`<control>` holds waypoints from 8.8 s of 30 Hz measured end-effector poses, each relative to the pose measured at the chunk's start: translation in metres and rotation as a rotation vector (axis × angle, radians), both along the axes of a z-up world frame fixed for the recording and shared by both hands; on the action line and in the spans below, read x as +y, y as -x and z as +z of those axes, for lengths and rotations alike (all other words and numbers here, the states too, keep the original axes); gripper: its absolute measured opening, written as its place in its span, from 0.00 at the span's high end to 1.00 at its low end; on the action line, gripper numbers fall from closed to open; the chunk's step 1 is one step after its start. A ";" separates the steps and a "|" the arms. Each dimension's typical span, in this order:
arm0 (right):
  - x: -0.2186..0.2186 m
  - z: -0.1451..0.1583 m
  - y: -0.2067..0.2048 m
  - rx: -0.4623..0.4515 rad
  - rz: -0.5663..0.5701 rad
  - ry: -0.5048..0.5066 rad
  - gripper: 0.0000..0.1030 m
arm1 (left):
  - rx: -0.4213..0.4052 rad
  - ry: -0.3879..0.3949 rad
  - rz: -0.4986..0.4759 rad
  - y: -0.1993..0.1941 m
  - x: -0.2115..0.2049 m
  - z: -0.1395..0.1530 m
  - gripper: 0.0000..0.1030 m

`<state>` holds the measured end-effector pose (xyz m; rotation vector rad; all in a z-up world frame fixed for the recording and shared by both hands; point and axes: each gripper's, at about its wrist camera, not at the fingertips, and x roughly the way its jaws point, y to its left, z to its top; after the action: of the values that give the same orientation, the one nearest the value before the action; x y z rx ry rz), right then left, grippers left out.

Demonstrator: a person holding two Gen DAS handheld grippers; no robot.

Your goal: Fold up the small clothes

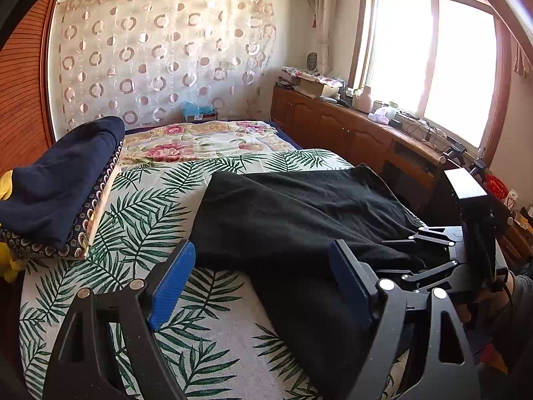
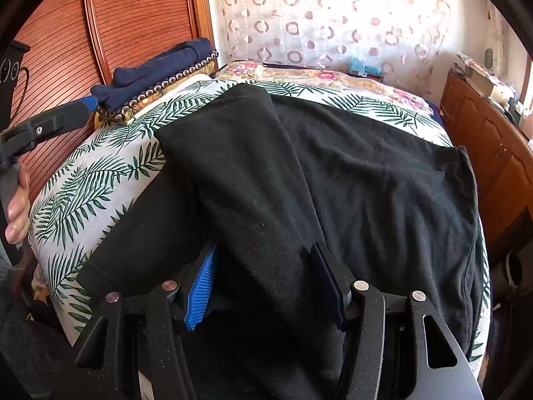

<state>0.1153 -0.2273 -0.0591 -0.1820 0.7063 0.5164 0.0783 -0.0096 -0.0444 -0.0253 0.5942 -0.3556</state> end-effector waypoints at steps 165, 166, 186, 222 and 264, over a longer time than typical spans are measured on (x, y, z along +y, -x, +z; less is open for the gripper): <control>-0.086 -0.015 0.049 0.050 -0.113 0.025 0.76 | 0.110 -0.075 -0.181 0.022 -0.084 -0.045 0.19; -0.091 -0.013 0.051 0.054 -0.106 0.025 0.87 | 0.111 -0.074 -0.182 0.022 -0.084 -0.046 0.19; -0.157 0.005 0.108 0.099 -0.191 0.068 0.98 | 0.153 -0.083 -0.200 0.022 -0.090 -0.052 0.19; -0.163 -0.032 0.080 0.076 -0.334 -0.035 0.49 | 0.226 -0.072 -0.205 0.033 -0.072 -0.066 0.46; -0.186 0.049 0.066 -0.157 -0.210 -0.381 0.94 | 0.004 0.071 -0.209 -0.041 -0.065 0.043 0.97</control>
<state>0.0495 -0.4133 -0.0099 0.2051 0.4567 0.4214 0.1191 -0.0746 -0.0012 -0.0317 0.5899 -0.5797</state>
